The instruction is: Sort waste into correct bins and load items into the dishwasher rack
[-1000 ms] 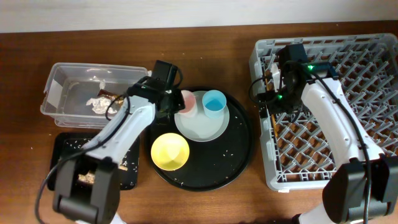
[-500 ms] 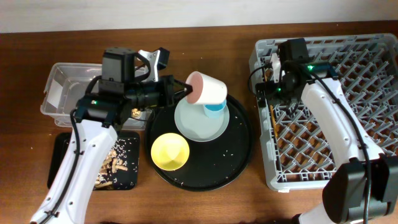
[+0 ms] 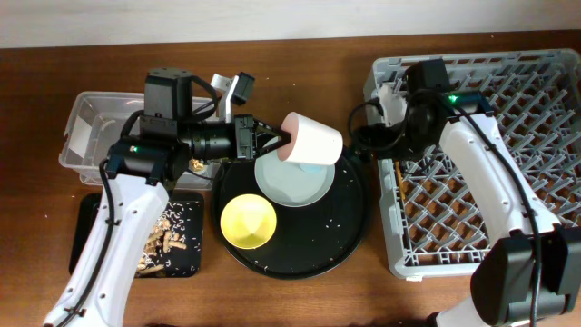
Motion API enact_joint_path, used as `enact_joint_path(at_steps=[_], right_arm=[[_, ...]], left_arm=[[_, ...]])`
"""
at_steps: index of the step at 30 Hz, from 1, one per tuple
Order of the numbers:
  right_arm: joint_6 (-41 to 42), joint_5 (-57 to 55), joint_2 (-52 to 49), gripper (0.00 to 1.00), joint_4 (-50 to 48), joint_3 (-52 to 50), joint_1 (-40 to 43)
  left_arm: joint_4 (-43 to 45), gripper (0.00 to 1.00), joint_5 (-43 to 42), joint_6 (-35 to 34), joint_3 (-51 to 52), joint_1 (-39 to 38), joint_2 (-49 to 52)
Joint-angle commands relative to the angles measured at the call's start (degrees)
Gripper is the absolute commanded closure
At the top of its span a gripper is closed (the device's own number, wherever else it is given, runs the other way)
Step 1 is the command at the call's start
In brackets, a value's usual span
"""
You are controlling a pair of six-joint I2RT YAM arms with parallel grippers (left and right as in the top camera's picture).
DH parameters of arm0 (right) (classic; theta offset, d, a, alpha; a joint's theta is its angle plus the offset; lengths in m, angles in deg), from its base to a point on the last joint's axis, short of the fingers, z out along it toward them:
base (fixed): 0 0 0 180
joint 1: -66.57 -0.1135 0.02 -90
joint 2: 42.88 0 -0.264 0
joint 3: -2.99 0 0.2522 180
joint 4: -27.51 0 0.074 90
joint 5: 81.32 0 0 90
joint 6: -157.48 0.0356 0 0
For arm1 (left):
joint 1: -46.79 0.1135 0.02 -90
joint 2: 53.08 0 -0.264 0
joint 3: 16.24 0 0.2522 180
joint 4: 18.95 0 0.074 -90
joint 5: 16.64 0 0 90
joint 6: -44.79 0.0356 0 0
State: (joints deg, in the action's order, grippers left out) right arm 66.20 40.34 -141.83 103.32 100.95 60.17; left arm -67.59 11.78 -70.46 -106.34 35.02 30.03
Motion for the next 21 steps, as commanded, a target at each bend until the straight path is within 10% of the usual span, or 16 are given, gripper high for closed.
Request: enact_joint_path(at_steps=[1, 5, 21], right_arm=[[-14.14, 33.4, -0.09, 0.02, 1.31, 0.28, 0.87], [-19.93, 49.99, -0.09, 0.02, 2.69, 0.28, 2.23], [-30.1, 57.29, 2.05, 0.01, 2.05, 0.46, -1.25]], left_arm=[[0.39, 1.0, -4.61, 1.38, -0.96, 0.55, -1.07], [1.09, 1.0, -7.43, 1.38, -0.96, 3.48, -1.07], [2.08, 1.0, -12.61, 1.4, -0.96, 9.07, -1.07]])
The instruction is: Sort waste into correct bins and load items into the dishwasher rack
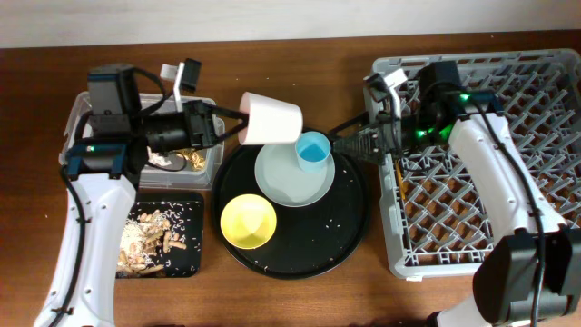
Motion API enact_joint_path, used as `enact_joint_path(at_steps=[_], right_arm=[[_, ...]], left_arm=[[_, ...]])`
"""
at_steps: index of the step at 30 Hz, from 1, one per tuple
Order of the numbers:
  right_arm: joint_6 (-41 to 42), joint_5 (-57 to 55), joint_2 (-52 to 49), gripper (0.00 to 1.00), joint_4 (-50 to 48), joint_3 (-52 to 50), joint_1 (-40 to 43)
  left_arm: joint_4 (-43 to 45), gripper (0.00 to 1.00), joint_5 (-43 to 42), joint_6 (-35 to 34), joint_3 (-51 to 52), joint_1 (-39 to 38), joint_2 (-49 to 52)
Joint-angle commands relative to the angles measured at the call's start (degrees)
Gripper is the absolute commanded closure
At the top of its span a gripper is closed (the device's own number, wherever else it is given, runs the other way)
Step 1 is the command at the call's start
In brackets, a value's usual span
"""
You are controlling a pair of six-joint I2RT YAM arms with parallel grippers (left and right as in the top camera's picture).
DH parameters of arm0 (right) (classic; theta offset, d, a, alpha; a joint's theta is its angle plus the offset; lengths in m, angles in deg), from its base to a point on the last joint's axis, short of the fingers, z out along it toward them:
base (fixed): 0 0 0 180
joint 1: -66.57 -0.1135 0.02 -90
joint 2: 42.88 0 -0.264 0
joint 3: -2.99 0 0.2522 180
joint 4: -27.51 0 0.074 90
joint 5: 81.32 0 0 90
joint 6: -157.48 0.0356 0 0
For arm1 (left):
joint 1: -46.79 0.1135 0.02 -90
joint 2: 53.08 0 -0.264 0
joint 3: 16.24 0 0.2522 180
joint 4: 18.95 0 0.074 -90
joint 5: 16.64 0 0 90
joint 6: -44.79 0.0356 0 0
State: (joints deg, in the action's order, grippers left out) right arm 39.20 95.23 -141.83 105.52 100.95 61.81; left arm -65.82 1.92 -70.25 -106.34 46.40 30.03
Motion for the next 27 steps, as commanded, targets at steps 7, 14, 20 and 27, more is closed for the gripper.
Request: enact_joint_path(at_steps=[7, 14, 20, 27], right_arm=[[-3.48, 2.4, 7.23, 0.02, -0.61, 2.16, -5.49], [-3.43, -1.27, 13.33, 0.02, -1.81, 2.49, -5.46], [-3.48, -4.55, 13.2, 0.02, -1.86, 2.49, -5.46], [-3.48, -4.68, 13.2, 0.19, -2.51, 2.49, -5.49]], left_arm=[[0.31, 1.0, -2.71, 1.64, -0.96, -4.87, -1.07], [-0.11, 1.0, -5.31, 1.6, -0.96, -6.25, -1.07], [0.11, 1.0, -5.33, 1.6, -0.96, -10.05, -1.07], [0.11, 1.0, -5.31, 1.6, -0.96, -10.49, -1.07]])
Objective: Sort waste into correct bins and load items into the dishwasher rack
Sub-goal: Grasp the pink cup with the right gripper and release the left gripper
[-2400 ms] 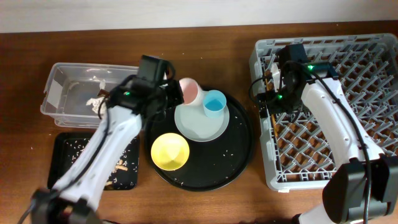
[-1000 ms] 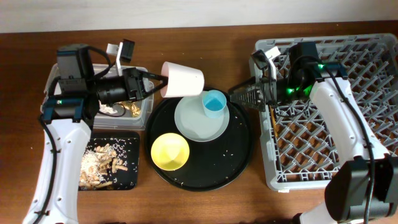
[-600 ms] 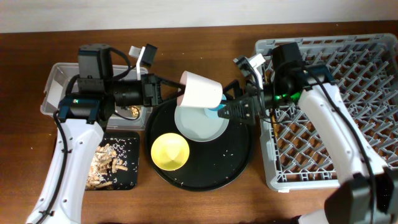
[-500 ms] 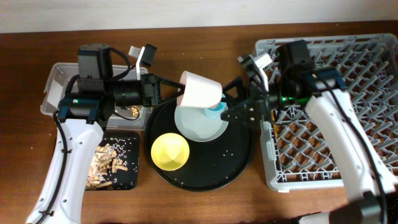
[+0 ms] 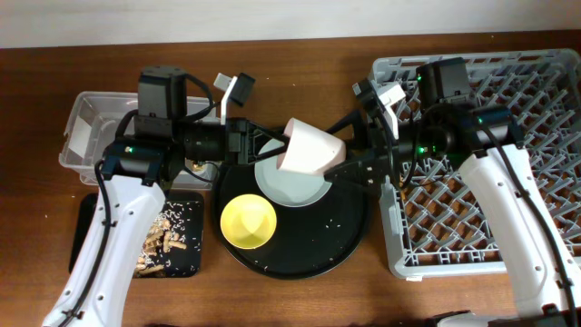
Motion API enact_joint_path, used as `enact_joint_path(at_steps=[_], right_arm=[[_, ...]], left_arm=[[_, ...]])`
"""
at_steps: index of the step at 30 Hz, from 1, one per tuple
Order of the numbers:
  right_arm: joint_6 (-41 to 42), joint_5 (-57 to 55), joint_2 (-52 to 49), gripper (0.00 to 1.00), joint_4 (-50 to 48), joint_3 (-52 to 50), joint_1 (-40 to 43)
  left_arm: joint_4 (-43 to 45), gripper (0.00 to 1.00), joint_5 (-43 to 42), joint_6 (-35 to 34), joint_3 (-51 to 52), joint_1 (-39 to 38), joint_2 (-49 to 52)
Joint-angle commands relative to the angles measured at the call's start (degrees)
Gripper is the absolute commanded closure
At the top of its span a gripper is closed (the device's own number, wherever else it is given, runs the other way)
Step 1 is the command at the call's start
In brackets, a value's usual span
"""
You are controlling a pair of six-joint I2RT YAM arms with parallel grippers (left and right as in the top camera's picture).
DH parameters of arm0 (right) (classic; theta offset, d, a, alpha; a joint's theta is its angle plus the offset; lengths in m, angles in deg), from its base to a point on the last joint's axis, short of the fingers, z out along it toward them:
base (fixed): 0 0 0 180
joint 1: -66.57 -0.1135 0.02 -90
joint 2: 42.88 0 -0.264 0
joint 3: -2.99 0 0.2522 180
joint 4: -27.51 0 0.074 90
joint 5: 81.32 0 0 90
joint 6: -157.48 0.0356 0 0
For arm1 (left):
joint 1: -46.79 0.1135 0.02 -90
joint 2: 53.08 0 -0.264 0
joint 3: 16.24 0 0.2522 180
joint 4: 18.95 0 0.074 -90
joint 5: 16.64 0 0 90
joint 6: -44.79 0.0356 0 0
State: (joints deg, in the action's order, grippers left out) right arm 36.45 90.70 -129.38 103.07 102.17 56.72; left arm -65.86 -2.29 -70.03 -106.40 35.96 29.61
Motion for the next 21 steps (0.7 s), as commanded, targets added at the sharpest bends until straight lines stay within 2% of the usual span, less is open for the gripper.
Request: enact_joint_path(at_steps=[1, 3, 5, 7, 21], right_arm=[[-0.72, -0.15, 0.74, 0.26, -0.09, 1.27, -0.39], [-0.72, -0.15, 0.74, 0.28, -0.17, 1.27, -0.39], [-0.72, -0.13, 0.74, 0.19, -0.44, 1.27, -0.39], [-0.72, 0.09, 0.74, 0.17, -0.87, 1.27, -0.39], [-0.72, -0.22, 0.74, 0.17, -1.16, 1.27, -2.23]], left_arm=[[0.15, 1.0, -1.07, 1.38, -0.9, -0.04, -0.66], [0.15, 1.0, -1.03, 1.4, -0.9, -0.04, -0.66], [0.17, 1.0, -1.05, 1.38, -0.9, -0.04, -0.66], [0.15, 1.0, -1.05, 1.38, -0.9, -0.04, -0.66], [1.88, 1.0, -1.07, 1.33, -0.9, -1.07, -0.66]])
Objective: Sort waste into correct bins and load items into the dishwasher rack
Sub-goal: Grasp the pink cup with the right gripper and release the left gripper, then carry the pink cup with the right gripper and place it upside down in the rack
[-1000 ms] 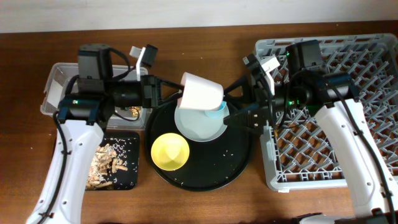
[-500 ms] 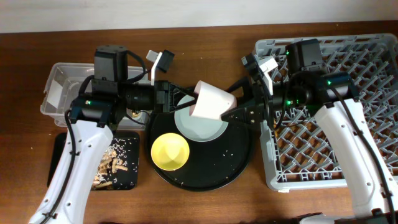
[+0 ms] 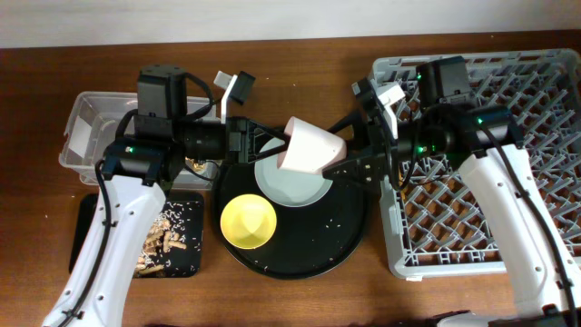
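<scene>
A pale pink cup [image 3: 311, 148] lies on its side in the air above the light blue plate [image 3: 289, 188]. My left gripper [image 3: 275, 145] is shut on its rim end from the left. My right gripper [image 3: 343, 151] is open, one finger above and one finger below the cup's base end. A yellow bowl [image 3: 248, 221] sits on the round black tray [image 3: 300, 259] in front of the plate. The cup hides the middle of the plate.
The grey dishwasher rack [image 3: 508, 136] fills the right side. A clear plastic bin [image 3: 86, 136] stands at the far left. A black tray of food scraps [image 3: 168, 241] lies in front of it. Crumbs dot the round tray.
My left gripper held the pink cup over the plate while the right gripper was at the rack's left edge. Then the cup was nearer the bin, baring a small blue cup on the plate. Then the cup was over the plate again, with the open right gripper at its base.
</scene>
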Motion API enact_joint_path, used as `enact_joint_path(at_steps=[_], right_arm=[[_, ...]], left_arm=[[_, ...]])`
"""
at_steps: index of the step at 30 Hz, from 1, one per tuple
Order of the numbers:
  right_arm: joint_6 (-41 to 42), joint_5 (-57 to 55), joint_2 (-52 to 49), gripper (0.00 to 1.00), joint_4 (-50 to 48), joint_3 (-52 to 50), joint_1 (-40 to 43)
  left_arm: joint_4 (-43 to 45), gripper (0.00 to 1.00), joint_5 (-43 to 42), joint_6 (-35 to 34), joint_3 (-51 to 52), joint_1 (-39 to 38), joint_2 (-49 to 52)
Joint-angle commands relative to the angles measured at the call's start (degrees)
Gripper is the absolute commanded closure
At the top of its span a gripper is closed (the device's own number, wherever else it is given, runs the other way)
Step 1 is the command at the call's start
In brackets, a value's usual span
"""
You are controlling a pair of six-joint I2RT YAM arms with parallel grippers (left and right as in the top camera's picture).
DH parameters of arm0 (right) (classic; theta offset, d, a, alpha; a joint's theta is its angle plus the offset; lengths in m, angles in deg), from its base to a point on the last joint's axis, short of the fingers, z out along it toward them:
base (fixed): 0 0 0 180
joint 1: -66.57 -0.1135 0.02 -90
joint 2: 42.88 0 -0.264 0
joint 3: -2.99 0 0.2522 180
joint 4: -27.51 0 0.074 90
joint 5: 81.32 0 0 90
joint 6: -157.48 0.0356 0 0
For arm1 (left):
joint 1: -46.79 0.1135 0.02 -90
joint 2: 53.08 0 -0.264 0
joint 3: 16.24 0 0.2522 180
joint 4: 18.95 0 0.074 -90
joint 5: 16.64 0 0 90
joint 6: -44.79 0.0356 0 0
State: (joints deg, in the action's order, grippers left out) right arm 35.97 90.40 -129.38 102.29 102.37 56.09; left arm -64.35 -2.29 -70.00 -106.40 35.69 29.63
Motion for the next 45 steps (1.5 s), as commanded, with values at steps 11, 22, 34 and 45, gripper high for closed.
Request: enact_joint_path(at_steps=[11, 22, 34, 45], right_arm=[[0.26, 0.13, 0.74, 0.35, -4.37, 1.07, -1.01], [0.48, 0.11, 0.74, 0.35, -6.25, 1.07, -1.01], [12.83, -12.72, 0.74, 0.41, -6.38, 1.07, 0.76], [28.13, -53.07, 0.74, 0.44, 0.66, 1.07, 12.7]], left_arm=[[-1.22, 0.99, -1.07, 1.38, -0.42, -0.92, -0.68], [-10.93, 0.79, 4.61, 4.13, -0.35, -0.92, -0.68], [-10.91, 0.27, 16.15, 4.33, -0.35, 0.37, -0.68], [-14.4, 0.27, 28.02, 4.33, -0.35, 1.51, -0.68]])
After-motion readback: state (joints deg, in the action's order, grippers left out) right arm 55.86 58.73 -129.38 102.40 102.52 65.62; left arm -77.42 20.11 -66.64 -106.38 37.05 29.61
